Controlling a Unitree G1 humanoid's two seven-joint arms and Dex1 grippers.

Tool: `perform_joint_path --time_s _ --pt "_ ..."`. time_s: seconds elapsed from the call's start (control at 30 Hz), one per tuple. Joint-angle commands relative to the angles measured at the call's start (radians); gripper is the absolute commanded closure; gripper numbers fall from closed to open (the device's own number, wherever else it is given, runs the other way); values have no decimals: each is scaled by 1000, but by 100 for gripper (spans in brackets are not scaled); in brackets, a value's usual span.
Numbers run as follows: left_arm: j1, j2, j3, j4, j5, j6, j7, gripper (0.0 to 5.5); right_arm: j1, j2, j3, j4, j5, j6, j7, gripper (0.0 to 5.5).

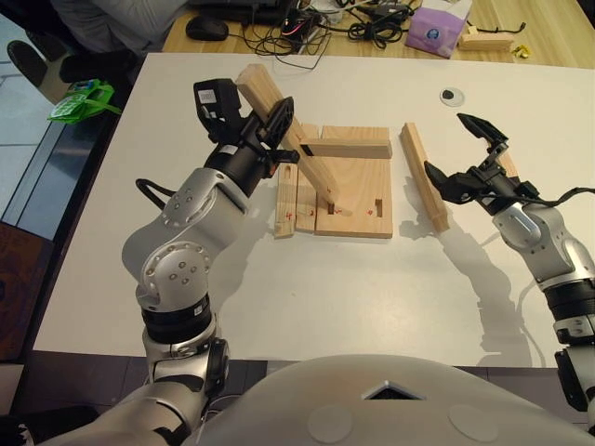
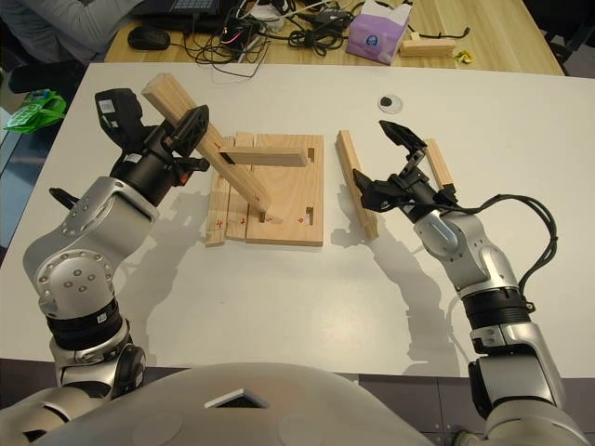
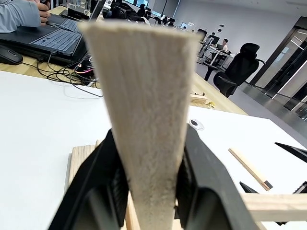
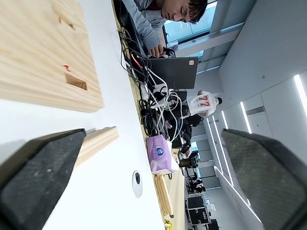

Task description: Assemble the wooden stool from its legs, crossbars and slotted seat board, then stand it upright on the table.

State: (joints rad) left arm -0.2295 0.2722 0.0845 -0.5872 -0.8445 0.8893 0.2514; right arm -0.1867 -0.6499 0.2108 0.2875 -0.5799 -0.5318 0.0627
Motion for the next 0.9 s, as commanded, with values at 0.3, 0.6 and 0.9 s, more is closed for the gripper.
perform_joint_path --time_s 0.3,0.6,0.9 --pt "-107 3 87 22 -6 116 -3 447 28 50 -2 -2 -16 38 -64 10" --pt "-208 56 138 38 -96 244 -53 447 68 123 16 -24 -31 72 -111 10" --pt "-227 89 155 60 -218 378 -88 447 118 176 42 -56 -52 105 -131 10"
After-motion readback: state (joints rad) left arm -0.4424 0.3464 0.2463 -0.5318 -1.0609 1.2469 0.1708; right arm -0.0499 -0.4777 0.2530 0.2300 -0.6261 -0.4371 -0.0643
